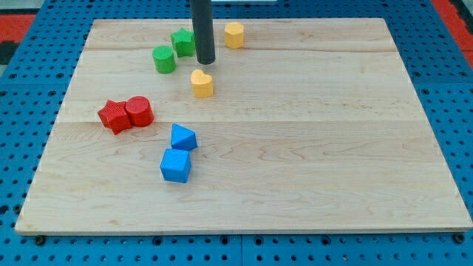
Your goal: Push the yellow hexagon towards the yellow heart
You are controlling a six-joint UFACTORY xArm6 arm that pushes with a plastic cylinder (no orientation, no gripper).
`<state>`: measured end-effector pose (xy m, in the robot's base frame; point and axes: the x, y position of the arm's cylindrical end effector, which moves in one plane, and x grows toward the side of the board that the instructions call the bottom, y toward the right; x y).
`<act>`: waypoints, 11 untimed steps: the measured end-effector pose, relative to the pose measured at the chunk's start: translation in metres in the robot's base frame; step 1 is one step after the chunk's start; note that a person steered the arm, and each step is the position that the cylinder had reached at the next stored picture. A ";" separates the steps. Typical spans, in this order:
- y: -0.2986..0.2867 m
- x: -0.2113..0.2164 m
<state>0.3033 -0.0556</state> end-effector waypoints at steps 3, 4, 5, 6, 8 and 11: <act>-0.038 0.056; -0.013 0.083; 0.022 0.097; 0.034 0.093; 0.035 0.090; 0.096 0.113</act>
